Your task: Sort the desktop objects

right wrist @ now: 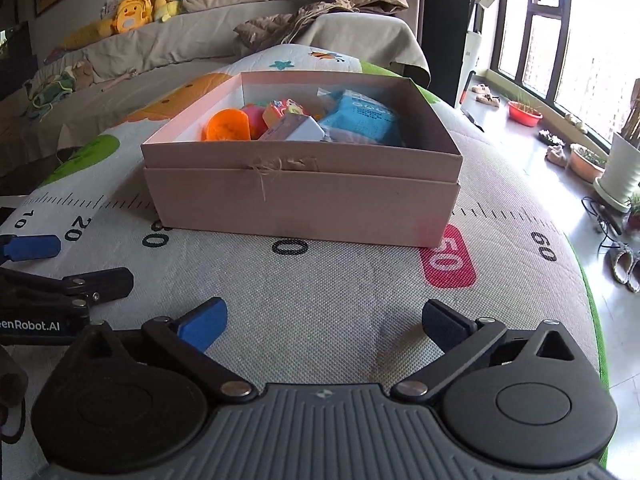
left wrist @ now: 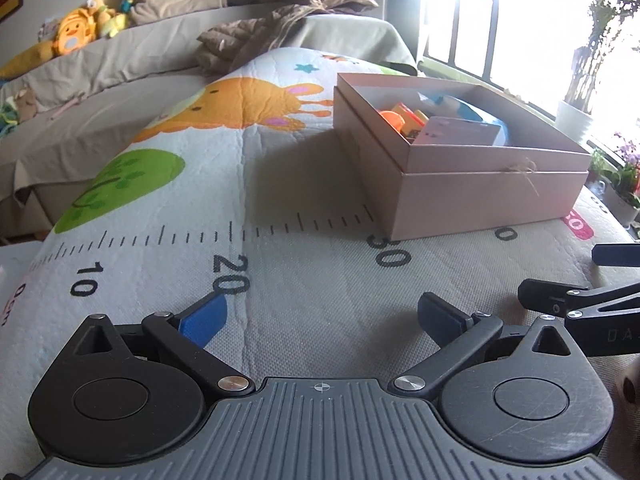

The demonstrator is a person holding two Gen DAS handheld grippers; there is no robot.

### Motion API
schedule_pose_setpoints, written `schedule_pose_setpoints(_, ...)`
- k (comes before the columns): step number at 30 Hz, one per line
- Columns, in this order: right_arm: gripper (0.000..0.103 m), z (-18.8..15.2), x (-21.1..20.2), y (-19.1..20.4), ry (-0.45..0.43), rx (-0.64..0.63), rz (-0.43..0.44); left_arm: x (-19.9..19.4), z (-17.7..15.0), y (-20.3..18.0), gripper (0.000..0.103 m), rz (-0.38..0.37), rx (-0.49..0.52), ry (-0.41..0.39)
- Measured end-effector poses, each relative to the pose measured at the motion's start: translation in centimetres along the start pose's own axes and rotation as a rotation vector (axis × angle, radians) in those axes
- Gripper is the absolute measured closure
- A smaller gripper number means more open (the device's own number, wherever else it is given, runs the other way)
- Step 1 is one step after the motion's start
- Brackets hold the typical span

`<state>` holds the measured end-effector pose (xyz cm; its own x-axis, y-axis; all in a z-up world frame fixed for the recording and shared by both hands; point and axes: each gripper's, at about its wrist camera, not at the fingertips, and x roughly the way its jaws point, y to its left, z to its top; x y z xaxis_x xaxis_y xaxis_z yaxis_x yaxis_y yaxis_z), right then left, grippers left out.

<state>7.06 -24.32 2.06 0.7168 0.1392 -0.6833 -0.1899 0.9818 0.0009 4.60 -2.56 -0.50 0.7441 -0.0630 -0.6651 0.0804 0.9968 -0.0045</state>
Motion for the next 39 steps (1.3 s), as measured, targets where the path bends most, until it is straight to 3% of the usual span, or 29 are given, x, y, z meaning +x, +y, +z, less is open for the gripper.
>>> schedule_pose_setpoints(8, 0.0, 0.27, 0.95, -0.67, -0.058, 0.023, -0.017, -0.01, -0.01, -0.01, 0.0, -0.001, -0.001, 0.0)
schedule_pose_setpoints(39, 0.0, 0.37, 0.9, -0.59, -0.058, 0.021, -0.018, -0.04, -0.04, 0.11, 0.0, -0.013, -0.013, -0.005)
